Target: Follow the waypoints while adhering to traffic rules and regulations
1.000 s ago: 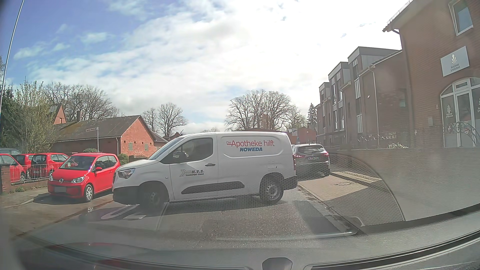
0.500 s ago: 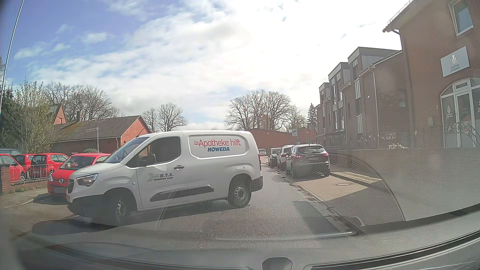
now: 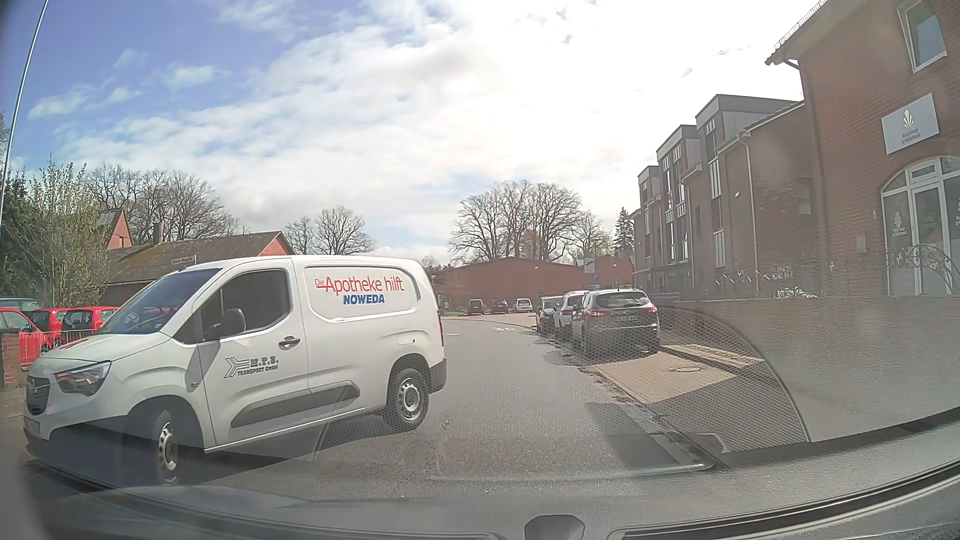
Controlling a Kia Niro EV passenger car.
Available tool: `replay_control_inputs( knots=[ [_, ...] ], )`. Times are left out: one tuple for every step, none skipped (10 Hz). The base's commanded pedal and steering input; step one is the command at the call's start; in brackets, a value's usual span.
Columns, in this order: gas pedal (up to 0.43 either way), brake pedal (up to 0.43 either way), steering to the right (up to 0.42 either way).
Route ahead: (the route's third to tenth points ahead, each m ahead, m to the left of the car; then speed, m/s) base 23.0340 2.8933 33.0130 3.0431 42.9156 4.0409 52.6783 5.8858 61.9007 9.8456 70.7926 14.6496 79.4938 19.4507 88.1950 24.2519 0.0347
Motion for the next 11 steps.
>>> replay_control_inputs(
  knots=[
    [0.150, 0.000, 0.077],
    [0.177, 0.000, 0.076],
    [0.228, 0.000, 0.075],
    [0.268, 0.000, 0.073],
    [0.287, 0.000, 0.070],
    [0.311, 0.000, 0.062],
    [0.331, 0.000, 0.048],
    [0.350, 0.006, 0.031],
    [0.350, 0.006, 0.021],
    [0.358, 0.006, 0.014],
    [0.358, 0.000, 0.011]
  ],
)
